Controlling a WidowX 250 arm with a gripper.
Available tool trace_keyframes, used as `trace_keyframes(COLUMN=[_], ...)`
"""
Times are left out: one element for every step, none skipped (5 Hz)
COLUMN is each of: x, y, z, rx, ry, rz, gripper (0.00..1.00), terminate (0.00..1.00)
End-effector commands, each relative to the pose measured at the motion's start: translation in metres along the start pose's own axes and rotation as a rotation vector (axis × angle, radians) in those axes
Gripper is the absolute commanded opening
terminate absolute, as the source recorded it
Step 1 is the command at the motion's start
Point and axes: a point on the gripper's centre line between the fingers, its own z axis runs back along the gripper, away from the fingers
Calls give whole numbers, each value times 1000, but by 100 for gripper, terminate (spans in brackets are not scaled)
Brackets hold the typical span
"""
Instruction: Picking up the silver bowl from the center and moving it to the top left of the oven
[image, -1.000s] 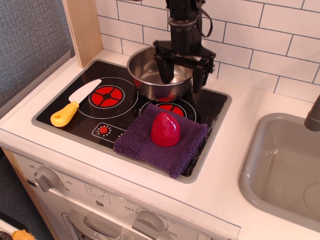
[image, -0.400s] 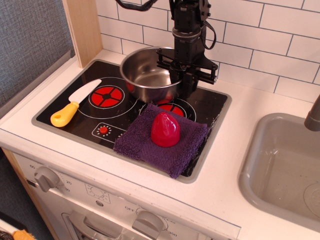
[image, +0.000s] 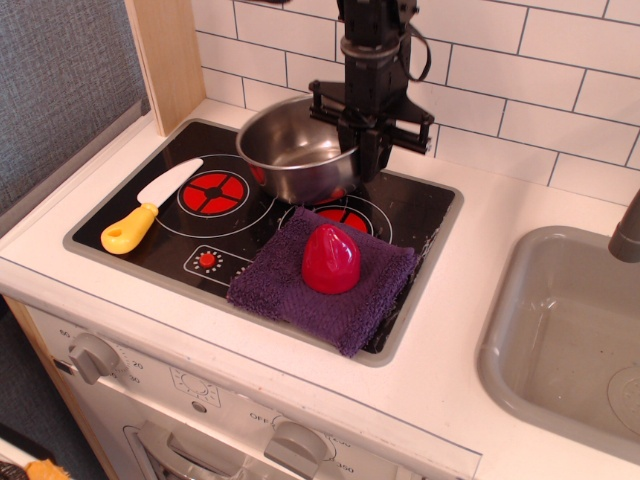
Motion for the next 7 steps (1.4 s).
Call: trace_keyframes(x=[3, -2, -4, -5, 0, 3, 0], y=[49, 80, 103, 112, 110, 112, 112], z=[73, 56, 44, 35, 25, 19, 14], rx=[74, 85, 128, 139, 168, 199, 173], ry=[-167, -117, -76, -57, -35, -23, -27], rz=[81, 129, 151, 163, 144, 131, 149], gripper=[0, 0, 0, 0, 0, 0, 100], terminate=[0, 0, 0, 0, 0, 0, 0])
